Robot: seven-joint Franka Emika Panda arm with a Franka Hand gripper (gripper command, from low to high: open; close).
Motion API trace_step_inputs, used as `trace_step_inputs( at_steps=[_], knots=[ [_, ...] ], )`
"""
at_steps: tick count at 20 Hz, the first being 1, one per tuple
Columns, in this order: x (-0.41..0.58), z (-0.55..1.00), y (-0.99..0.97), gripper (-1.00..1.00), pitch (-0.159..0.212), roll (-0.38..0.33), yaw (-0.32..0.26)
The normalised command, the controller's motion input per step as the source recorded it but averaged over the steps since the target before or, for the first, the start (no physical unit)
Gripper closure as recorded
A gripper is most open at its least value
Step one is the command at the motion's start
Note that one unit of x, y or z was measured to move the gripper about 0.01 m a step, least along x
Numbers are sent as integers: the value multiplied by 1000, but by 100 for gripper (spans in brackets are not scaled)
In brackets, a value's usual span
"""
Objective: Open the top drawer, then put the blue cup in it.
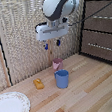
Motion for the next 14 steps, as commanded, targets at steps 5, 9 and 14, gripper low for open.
trace_step_inputs(
  at_steps=[5, 9, 14],
  knots=[
    [-338, 53, 9, -100, -53, -136, 97],
    [-668, 106, -173, -100, -95, -218, 130],
    [-538, 160, -254, -100, -83, -250, 150]
  ],
)
